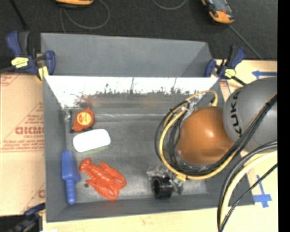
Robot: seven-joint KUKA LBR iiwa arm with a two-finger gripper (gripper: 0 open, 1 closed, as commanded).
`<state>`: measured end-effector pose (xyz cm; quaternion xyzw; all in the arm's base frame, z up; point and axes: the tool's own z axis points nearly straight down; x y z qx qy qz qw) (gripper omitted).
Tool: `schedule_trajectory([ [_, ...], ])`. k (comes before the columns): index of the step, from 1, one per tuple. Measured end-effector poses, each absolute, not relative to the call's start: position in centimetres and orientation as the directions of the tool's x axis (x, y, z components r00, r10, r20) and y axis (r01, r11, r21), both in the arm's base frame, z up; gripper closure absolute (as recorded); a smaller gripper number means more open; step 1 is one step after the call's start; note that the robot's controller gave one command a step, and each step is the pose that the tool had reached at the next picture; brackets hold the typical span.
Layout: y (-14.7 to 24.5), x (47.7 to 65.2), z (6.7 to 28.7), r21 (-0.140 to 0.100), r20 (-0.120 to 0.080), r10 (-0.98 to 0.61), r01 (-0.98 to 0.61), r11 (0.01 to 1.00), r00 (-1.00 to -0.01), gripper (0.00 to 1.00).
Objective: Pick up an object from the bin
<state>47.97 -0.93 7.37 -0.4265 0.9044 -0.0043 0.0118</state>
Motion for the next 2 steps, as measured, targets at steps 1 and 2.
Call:
schedule_trajectory([
  [1,-0.26,49.7,12.53,0.0,-0.002,-0.782,-0.782,0.623,-0.623,1.0],
  [2,-0.26,49.7,12.53,0.0,-0.002,-0.781,-0.781,0.624,-0.624,1.0],
])
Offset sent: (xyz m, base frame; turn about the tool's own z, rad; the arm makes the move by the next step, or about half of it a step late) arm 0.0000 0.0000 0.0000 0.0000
